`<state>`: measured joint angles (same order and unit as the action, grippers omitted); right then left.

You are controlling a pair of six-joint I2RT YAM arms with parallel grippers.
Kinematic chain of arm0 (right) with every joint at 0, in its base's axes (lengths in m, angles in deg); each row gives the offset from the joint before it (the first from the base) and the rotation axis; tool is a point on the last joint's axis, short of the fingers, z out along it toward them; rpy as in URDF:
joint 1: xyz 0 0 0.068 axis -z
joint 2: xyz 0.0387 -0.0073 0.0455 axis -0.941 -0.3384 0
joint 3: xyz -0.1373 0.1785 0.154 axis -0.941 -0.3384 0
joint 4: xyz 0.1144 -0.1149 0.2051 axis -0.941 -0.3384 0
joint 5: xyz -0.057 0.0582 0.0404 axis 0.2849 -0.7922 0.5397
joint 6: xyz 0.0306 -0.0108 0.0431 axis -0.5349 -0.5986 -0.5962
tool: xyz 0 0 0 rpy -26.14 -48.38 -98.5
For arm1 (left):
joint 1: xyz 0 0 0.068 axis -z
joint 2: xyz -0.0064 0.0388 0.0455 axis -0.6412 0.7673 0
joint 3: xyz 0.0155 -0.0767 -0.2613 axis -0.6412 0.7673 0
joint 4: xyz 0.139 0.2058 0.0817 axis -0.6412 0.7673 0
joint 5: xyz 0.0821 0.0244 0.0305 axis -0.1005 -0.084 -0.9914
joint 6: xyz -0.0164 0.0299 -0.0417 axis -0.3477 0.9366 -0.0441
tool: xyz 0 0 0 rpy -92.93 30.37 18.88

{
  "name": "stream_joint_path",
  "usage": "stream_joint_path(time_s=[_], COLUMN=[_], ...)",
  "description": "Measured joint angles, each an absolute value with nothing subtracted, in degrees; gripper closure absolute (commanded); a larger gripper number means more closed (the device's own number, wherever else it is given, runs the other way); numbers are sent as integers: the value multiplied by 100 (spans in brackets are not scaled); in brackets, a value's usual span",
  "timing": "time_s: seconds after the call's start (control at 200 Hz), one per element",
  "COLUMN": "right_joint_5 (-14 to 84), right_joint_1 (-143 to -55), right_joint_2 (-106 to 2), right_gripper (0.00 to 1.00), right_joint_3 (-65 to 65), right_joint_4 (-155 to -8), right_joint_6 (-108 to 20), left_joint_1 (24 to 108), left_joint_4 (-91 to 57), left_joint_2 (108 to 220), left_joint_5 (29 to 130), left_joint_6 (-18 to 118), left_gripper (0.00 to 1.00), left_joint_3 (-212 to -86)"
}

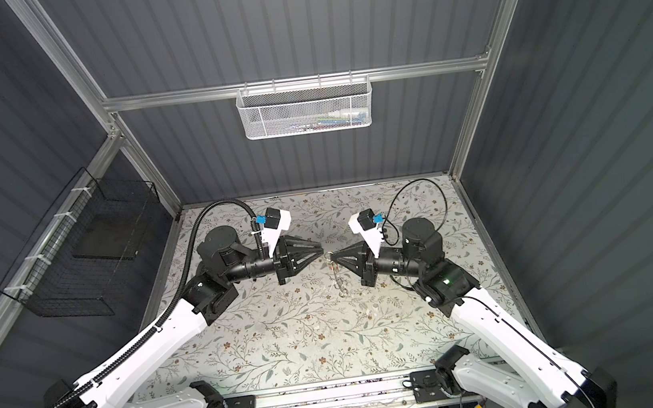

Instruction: Put the keys on the keyring

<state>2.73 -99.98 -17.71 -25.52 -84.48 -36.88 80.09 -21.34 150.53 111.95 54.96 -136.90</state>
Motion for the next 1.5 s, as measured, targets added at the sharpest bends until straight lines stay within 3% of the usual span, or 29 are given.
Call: stream_joint_path(time_s=[0.46, 1.191, 1.271, 1.501], right_joint_5=[280, 289, 295, 313], right_joint_1=[-10100, -10273, -10291, -10282], right_joint_2=[-2101, -2193, -2195, -2199], right_gripper=[100, 100, 100, 100], right_joint_3=[-2049, -1995, -1995, -1995], right_joint_4=[-9728, -9879, -9879, -9818], right_joint_6=[-2864, -2741, -2744, -2790], left_joint_1=[8009, 8024, 8024, 8024], left_joint_4=[-233, -16, -25, -110], left_joint_2=[15202, 15519, 15525, 15528], left_joint_5=[11328, 11676, 11728, 11814], left_joint_6=[6663, 6755, 6750, 6645], left_gripper=[79, 90, 100, 100], left_joint_3=[-14228, -14293, -14293, -14284])
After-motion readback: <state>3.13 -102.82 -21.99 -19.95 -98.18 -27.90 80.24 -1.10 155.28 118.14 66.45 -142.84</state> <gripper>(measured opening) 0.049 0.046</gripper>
